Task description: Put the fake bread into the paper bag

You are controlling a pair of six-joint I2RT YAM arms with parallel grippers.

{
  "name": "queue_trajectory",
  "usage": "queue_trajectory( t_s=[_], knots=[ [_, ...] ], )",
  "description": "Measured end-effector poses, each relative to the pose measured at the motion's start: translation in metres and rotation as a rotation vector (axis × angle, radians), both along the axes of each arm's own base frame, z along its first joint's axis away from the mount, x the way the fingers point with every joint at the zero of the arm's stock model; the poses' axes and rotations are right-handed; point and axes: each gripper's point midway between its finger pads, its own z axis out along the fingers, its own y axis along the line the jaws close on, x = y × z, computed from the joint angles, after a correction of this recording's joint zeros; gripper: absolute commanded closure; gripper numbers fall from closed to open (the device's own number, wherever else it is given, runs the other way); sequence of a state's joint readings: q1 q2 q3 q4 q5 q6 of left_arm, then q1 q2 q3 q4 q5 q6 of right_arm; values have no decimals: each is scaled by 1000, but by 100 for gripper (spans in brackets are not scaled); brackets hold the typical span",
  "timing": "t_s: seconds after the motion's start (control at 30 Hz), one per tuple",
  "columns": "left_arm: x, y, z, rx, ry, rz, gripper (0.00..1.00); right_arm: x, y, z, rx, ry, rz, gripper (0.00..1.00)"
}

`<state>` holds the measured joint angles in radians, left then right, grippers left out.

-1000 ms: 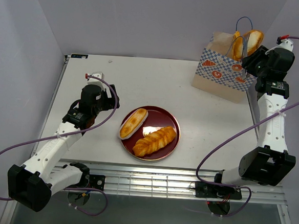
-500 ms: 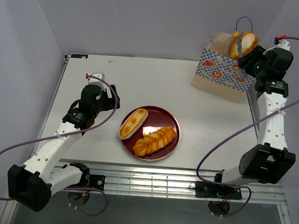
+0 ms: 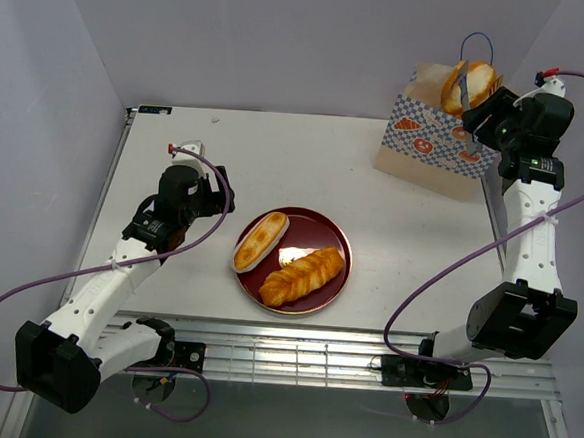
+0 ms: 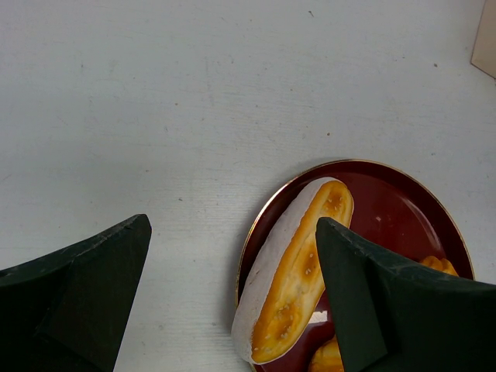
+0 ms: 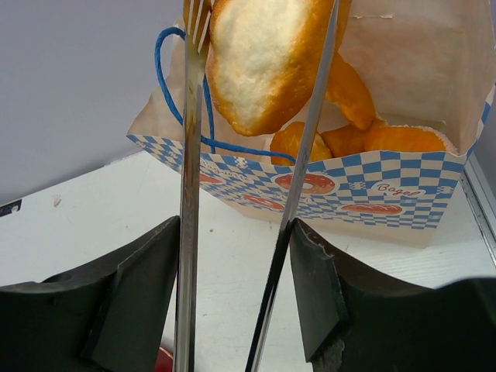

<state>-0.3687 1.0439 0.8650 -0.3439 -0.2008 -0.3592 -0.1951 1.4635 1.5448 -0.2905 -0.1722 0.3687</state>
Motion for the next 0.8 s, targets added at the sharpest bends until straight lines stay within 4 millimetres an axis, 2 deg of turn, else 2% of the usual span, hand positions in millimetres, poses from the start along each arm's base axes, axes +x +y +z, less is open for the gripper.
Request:
queue_trajectory(
  t_s=[0.37, 0.6, 0.8],
  knots=[
    [0, 0, 0, 0, 0, 0, 2, 0, 11, 19, 24, -41, 55, 32],
    [0, 0, 0, 0, 0, 0, 2, 4, 18, 21, 59, -39, 88, 39],
    [0, 0, 0, 1, 0, 1, 2, 3, 21, 26, 68, -47, 104, 40]
  ],
)
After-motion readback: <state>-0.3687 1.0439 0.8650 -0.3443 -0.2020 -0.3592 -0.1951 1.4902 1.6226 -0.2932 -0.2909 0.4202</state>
